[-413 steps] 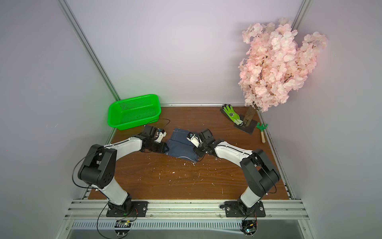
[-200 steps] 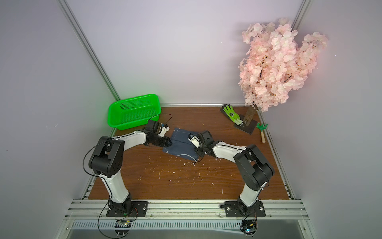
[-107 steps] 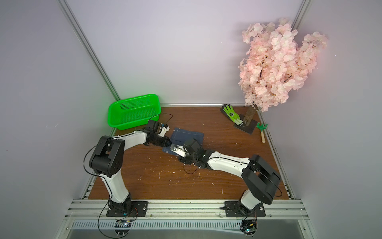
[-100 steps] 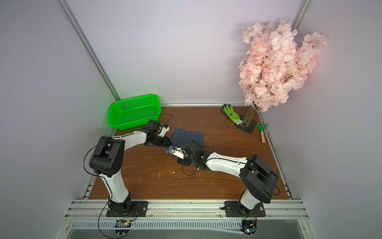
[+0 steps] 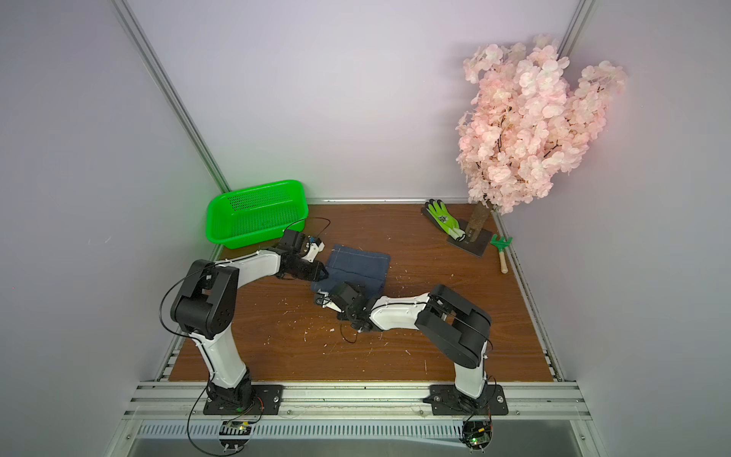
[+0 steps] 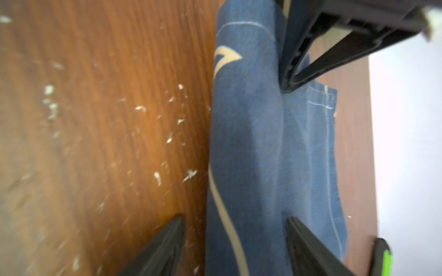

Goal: Roll up the pillowcase
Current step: Roll the pillowcase at the center of the board.

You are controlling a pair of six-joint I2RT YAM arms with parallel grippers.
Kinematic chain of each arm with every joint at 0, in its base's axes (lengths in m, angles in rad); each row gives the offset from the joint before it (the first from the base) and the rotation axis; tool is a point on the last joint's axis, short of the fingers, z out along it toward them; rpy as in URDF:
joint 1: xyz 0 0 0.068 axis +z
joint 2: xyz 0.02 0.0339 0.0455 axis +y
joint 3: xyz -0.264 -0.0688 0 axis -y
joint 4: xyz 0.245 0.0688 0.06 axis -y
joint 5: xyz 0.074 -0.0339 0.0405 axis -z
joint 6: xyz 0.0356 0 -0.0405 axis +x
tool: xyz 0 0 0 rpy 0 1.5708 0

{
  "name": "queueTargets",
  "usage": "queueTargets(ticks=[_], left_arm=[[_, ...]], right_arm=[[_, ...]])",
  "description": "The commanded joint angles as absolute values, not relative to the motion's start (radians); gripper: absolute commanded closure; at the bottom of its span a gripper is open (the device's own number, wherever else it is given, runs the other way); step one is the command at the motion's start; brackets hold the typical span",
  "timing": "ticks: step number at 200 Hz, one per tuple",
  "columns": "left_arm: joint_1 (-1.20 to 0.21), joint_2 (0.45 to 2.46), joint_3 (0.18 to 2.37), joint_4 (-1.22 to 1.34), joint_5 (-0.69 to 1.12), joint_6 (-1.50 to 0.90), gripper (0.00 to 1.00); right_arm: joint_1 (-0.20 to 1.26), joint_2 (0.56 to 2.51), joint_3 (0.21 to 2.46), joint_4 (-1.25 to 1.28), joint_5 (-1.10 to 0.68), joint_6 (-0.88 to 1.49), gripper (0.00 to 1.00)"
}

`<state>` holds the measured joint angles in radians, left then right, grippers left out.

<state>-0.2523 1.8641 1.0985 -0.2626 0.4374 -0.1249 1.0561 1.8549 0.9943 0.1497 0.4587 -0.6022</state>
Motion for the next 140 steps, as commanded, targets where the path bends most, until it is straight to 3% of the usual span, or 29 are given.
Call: queueTargets(ticks=[1, 17, 46, 95, 140], left_arm=[[-0.232, 1.881, 1.106, -0.359, 0.42, -0.111, 0.62], [-0.232, 1.877, 1.114, -0.364, 0.426, -0.111, 0.61], [-0.232, 1.854, 1.15, -0.387, 0.42, -0.11, 0.58], [-0.232, 1.77, 1.225, -0.473, 0.364, -0.093, 0.47], [-0.217, 1.658, 1.216, -0.523, 0.302, -0.069, 0.42]], right_arm=[[1.065, 1.881, 0.996, 0.169, 0.57, -0.641, 0.29], [1.064, 1.89, 0.984, 0.187, 0.581, -0.646, 0.38], [1.061, 1.863, 1.005, 0.139, 0.52, -0.607, 0.63], [1.051, 1.808, 1.107, -0.102, 0.35, -0.452, 0.86], [1.047, 1.772, 1.187, -0.342, -0.01, -0.255, 0.91]])
